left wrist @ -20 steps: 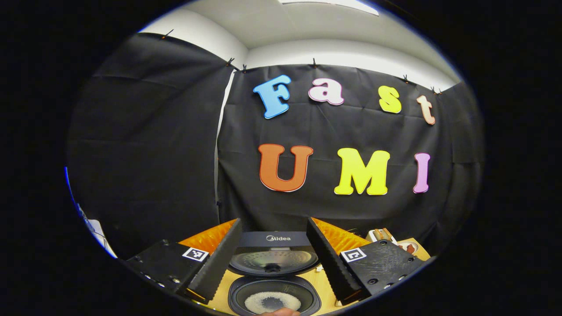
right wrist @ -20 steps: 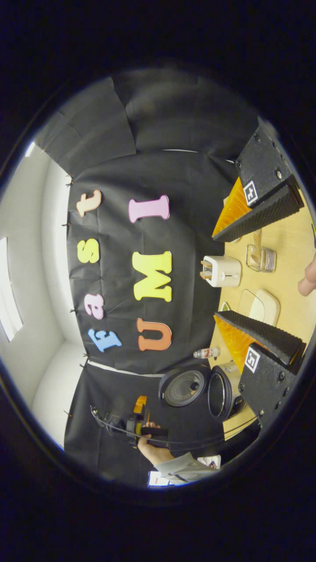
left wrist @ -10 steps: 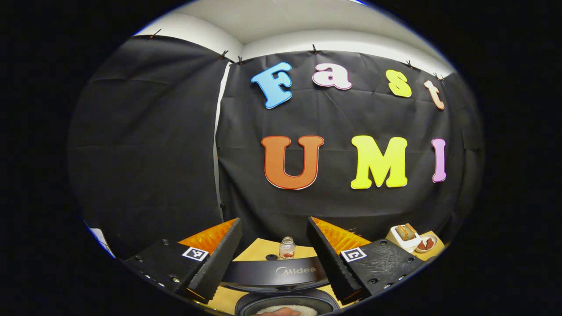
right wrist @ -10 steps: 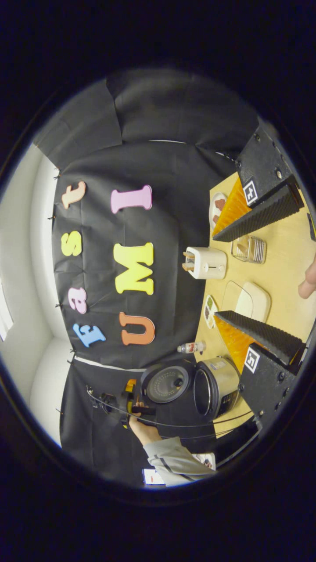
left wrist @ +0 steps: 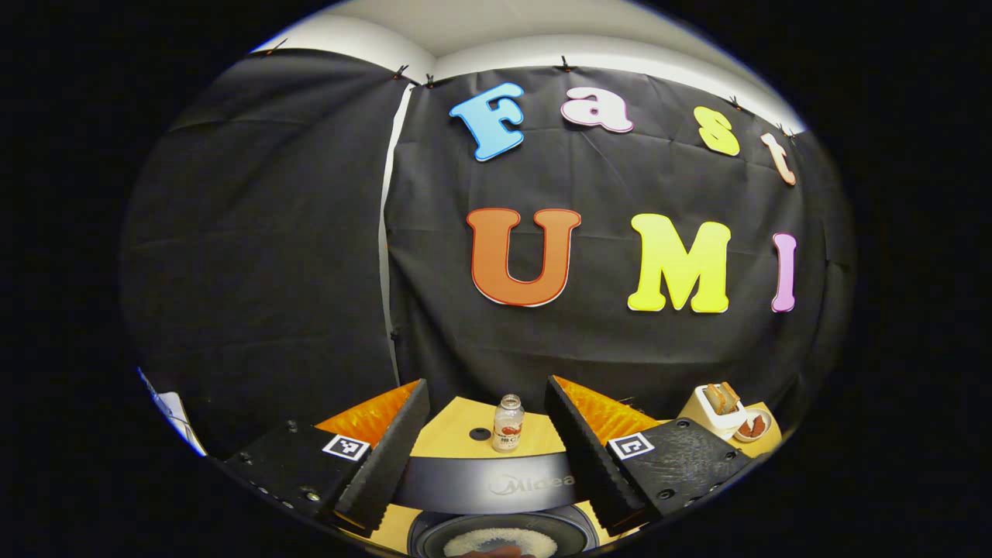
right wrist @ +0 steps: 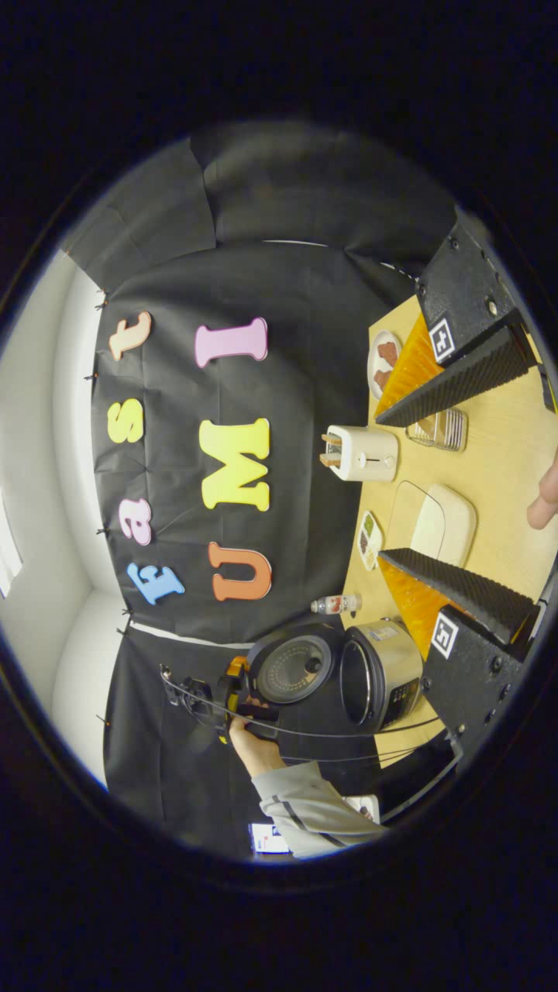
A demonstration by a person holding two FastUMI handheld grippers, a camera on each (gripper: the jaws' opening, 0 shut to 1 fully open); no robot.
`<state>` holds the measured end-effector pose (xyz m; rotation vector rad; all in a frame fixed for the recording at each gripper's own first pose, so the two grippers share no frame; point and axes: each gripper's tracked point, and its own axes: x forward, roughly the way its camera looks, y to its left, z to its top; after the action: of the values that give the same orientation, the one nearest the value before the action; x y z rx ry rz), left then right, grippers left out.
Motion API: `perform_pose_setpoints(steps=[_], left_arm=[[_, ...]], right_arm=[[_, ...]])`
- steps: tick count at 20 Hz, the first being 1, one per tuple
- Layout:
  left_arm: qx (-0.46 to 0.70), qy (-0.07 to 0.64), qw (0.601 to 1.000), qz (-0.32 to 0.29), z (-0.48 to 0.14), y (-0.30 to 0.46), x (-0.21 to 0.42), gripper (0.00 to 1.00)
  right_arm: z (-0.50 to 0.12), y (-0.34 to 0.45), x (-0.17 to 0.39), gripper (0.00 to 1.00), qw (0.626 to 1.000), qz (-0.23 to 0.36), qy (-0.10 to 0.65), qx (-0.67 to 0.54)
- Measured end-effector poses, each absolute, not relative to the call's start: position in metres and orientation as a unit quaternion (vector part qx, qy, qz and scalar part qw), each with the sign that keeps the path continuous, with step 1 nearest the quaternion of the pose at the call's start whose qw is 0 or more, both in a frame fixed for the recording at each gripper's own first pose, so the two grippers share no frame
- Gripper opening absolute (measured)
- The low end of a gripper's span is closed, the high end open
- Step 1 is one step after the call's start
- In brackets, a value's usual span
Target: Close the left gripper, press the button to open the rice cooker; take a wooden spoon from the chopstick holder with the right hand, scoop a spoonful of rice and pour it into the rice cooker, then put the wooden spoon back into the chopstick holder.
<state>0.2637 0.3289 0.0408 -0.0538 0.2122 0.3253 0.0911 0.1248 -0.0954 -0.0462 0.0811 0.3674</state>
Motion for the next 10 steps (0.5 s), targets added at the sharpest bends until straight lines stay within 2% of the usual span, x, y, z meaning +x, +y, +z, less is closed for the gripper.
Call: perform_pose_setpoints(steps=[1,2,3,4,6,7,10], left_arm=[[-0.036,0.104,0.981,0.162,0.039,0.326,0.260,0.98],[-0.032,0.102,0.981,0.161,0.037,0.323,0.253,0.98],[-0.027,0.103,0.981,0.165,0.035,0.320,0.247,0.98],[-0.022,0.101,0.981,0.163,0.033,0.317,0.242,0.99],[-0.015,0.101,0.982,0.158,0.027,0.306,0.228,0.98],[-0.013,0.106,0.982,0.155,0.022,0.300,0.222,0.99],[-0.010,0.132,0.980,0.147,-0.002,0.288,0.207,0.98]], right_arm=[[-0.093,0.125,0.087,0.94,0.982,0.183,0.036,-0.022],[-0.090,0.126,0.082,1.00,0.982,0.185,0.032,-0.021],[-0.088,0.126,0.078,0.95,0.982,0.186,0.029,-0.022],[-0.087,0.125,0.074,1.00,0.982,0.187,0.025,-0.022],[-0.085,0.125,0.064,1.00,0.982,0.189,0.019,-0.023],[-0.084,0.126,0.059,0.94,0.981,0.191,0.017,-0.023],[-0.079,0.125,0.048,0.94,0.982,0.188,0.010,-0.023]])
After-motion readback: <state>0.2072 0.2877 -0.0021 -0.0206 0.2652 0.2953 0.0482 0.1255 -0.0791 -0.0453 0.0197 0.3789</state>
